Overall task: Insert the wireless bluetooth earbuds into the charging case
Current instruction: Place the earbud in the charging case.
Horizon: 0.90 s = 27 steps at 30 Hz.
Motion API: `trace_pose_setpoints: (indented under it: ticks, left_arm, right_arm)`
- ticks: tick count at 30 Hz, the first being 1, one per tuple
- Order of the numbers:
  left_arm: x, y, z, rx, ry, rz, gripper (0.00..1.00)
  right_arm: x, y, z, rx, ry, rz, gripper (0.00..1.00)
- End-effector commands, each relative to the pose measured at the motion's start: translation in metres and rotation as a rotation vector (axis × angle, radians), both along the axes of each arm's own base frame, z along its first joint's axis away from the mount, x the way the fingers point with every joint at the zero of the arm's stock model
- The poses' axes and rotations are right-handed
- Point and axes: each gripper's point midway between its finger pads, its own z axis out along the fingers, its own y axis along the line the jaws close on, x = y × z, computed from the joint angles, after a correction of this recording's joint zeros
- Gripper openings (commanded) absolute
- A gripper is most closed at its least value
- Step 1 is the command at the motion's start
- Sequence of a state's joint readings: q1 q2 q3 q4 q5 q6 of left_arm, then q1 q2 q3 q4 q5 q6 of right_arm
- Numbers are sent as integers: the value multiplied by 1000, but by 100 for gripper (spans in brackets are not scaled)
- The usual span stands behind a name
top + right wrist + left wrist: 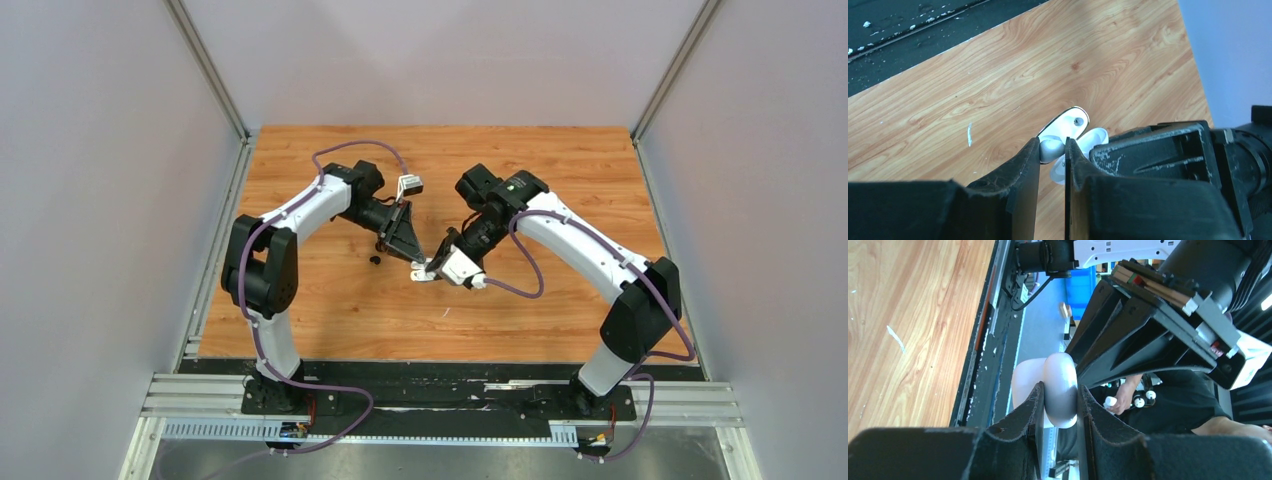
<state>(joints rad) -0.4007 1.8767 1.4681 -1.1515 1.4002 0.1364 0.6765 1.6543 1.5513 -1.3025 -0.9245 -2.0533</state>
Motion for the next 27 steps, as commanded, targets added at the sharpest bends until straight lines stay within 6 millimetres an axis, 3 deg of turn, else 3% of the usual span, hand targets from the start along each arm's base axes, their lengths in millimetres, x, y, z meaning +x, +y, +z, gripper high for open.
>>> trace_pose_setpoints:
  ticks: [1,9,13,16,24,27]
  left_arm:
    - [-14,-6,35,-105,86,-22,0]
    - [-16,-6,34,-111,101,-23,0]
    - [-16,-6,34,-112,95,-23,0]
    - [-16,-6,33,-110,92,-23,0]
    - [-12,-7,30,-108,86,-23,0]
    - [-9,-7,26,-73,52,-24,0]
  right_arm:
    - [4,0,-13,-84,-98,61,16]
    - [3,-3,-19,-122,-115,74,18]
    - [9,0,-12,-109,-127,47,30]
    - [13,4,0,-78,-132,22,42]
    - [-2,8,36,37,-114,21,46]
    - [-1,5,59,84,-81,-29,47]
